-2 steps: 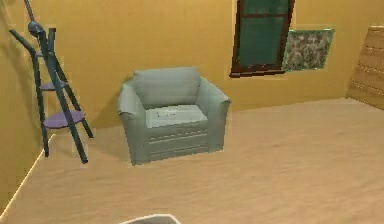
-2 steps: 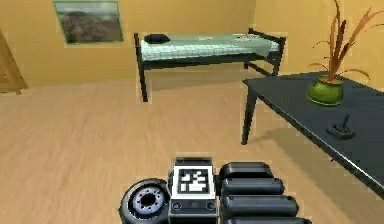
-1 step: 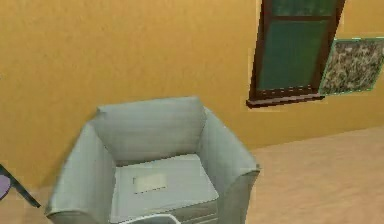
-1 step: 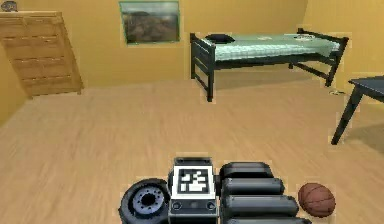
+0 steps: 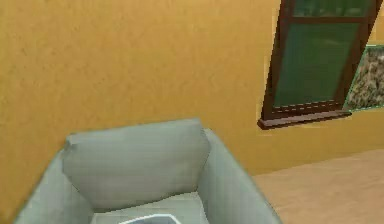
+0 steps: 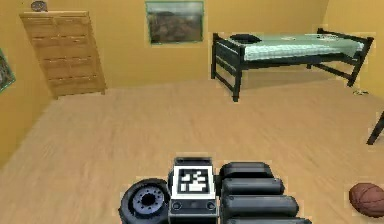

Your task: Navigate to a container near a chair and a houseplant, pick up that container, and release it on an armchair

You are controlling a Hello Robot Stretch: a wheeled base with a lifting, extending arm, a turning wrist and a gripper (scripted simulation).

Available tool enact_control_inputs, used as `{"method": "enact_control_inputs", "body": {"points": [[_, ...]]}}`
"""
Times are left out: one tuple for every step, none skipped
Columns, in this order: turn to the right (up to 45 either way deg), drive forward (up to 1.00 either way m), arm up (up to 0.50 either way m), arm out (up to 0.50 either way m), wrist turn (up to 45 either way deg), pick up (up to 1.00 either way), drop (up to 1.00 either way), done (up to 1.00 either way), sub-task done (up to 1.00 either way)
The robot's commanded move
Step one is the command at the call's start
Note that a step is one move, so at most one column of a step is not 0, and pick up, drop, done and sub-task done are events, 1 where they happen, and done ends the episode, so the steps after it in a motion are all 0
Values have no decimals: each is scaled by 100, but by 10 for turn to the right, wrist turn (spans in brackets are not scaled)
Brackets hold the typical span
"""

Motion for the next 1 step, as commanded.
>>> {"method": "enact_control_inputs", "body": {"points": [[-450, 0, 0, 0, 0, 0, 0, 0, 0]]}}
